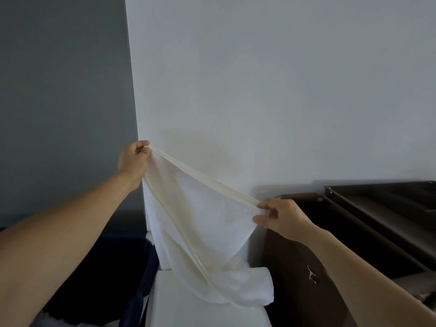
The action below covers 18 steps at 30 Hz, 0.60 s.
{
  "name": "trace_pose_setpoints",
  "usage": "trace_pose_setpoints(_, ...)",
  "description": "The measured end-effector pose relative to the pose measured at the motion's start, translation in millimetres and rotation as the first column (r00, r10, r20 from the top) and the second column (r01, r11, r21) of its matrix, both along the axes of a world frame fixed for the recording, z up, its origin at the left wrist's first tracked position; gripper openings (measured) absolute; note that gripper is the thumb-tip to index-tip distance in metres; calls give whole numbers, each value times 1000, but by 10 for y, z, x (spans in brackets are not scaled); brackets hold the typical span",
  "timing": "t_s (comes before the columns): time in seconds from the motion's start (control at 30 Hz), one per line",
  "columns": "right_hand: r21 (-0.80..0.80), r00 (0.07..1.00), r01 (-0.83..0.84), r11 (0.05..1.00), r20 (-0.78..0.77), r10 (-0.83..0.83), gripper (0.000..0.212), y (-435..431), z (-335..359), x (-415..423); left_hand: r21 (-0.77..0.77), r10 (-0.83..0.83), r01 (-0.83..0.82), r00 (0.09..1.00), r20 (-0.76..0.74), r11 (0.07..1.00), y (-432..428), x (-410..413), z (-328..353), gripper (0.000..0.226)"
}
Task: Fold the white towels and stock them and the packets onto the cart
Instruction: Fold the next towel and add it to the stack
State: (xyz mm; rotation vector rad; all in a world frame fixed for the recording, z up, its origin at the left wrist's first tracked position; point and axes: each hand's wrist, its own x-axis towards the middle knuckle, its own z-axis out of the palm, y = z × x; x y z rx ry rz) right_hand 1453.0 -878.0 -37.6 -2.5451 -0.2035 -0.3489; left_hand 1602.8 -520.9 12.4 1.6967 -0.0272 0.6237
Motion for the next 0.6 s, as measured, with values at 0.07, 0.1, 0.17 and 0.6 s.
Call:
trace_pose_setpoints(0.07, -163, 1000, -4, 987, -2, 4, 21, 20, 62, -13, 25, 4, -4, 1000, -5, 1000, -20, -3, -16, 31)
trace_pose_setpoints(0.1, -229, 1000, 0, 973, -1, 0, 21, 40, 107, -12, 37, 9, -9, 1000, -2, 999, -29, -9, -12, 32)
trace_pose_setpoints(0.17, -214, 999, 45, 976, 34, -39, 22, 52, 211, 20, 53, 28, -28, 1000, 8, 998, -25, -22, 12, 32)
trace_pose_setpoints(0.6, 499, 727, 89, 862, 559, -398, 8, 440, 1719, 271, -207, 158, -104, 951, 266, 973, 18, -99, 1185, 29)
